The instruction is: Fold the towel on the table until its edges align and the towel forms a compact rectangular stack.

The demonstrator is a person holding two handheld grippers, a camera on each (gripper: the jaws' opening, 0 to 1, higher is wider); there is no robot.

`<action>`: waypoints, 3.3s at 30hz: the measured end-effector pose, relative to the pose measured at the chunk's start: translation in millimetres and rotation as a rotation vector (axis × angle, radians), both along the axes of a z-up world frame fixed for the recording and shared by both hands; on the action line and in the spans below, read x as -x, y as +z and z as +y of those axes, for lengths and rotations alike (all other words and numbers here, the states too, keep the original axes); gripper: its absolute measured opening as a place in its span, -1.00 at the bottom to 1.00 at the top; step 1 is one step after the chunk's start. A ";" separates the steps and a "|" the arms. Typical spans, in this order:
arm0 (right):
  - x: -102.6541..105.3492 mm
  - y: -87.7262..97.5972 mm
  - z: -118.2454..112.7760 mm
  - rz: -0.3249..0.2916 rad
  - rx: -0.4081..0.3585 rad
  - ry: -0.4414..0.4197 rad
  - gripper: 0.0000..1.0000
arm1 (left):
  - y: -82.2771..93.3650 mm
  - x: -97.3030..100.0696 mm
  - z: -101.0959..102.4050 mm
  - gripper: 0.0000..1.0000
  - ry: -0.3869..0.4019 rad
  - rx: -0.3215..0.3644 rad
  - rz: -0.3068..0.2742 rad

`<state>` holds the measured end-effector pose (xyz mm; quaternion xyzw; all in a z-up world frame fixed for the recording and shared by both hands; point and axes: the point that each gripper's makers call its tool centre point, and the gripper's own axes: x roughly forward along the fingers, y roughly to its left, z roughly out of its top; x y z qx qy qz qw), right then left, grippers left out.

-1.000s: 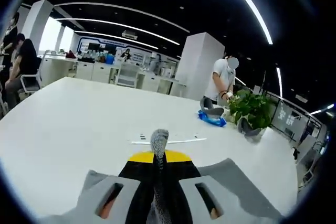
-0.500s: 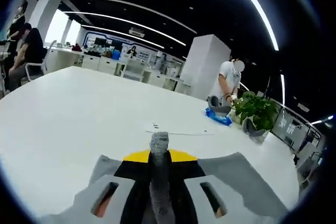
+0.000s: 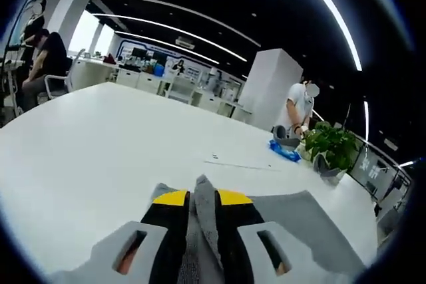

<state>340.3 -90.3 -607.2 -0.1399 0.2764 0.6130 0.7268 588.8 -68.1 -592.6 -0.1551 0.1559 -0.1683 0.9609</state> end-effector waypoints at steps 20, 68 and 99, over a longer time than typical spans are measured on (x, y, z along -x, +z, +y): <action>-44.6 27.0 -54.3 -0.134 0.008 -0.064 -0.62 | 12.6 142.4 -4.5 -0.50 0.110 -0.164 0.037; -225.9 -56.0 -270.2 -0.079 0.359 -0.475 -1.00 | -56.9 224.8 -47.7 -0.71 0.068 -0.420 0.312; -198.3 -56.4 -347.3 -0.005 0.503 -0.559 -1.00 | -62.2 208.0 -81.9 -0.87 -0.107 -0.573 0.478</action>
